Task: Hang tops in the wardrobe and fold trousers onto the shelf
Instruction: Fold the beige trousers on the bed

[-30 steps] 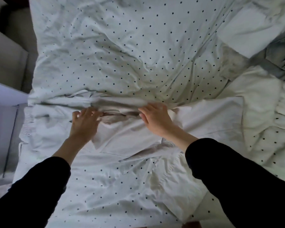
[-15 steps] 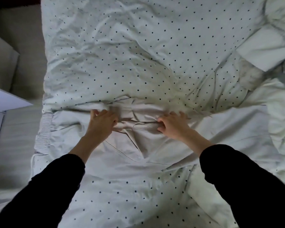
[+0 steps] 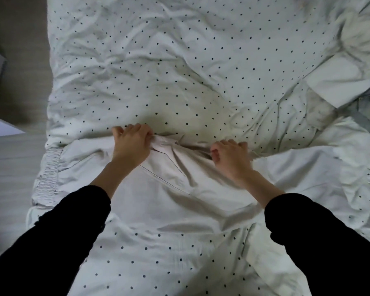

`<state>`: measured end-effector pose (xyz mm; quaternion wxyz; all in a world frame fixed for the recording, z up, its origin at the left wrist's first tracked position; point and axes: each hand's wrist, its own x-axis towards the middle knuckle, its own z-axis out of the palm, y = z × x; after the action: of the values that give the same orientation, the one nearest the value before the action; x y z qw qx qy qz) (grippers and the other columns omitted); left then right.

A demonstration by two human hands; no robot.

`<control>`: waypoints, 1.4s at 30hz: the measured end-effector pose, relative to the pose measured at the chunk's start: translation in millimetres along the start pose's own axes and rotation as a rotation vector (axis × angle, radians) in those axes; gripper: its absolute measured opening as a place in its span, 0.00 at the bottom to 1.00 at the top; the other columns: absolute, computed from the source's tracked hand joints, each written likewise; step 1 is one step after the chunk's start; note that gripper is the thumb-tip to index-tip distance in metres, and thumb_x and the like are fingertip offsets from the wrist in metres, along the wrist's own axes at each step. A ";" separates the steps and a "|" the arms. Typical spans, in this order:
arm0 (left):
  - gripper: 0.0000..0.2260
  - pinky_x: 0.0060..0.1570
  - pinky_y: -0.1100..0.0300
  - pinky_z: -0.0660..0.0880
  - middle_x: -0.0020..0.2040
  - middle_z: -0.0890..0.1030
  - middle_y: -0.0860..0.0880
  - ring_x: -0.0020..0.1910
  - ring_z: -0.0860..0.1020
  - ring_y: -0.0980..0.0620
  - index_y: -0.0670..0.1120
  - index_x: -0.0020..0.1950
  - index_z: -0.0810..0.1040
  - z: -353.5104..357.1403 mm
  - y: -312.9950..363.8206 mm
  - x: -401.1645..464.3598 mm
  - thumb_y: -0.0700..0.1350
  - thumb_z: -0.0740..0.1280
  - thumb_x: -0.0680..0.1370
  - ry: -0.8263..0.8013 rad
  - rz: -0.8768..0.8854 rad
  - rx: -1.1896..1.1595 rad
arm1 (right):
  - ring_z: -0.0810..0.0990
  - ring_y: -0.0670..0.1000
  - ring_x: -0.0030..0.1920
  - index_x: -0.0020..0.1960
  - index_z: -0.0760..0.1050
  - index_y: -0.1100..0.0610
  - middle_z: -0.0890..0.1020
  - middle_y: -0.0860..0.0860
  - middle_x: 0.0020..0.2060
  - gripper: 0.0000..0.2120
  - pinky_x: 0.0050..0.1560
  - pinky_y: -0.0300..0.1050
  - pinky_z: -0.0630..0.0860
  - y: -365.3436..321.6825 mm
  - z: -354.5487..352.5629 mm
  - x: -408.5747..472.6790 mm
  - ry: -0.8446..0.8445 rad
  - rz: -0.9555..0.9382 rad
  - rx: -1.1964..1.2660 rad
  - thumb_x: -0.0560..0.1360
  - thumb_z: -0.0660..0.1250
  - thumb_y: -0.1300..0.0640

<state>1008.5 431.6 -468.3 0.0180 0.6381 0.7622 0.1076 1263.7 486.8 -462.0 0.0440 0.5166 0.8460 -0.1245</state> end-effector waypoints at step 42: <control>0.26 0.69 0.37 0.52 0.77 0.55 0.42 0.75 0.54 0.42 0.44 0.77 0.55 9.4 -120.1 -140.1 0.46 0.58 0.81 -0.145 -0.649 -0.133 | 0.59 0.59 0.75 0.69 0.69 0.50 0.63 0.56 0.74 0.27 0.66 0.74 0.53 -193.7 79.6 -42.5 0.053 -0.461 -0.049 0.72 0.63 0.44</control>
<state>919.6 276.6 -515.3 0.1471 0.3655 0.9137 0.0999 1107.7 345.5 -498.2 0.0049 0.3118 0.9452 -0.0970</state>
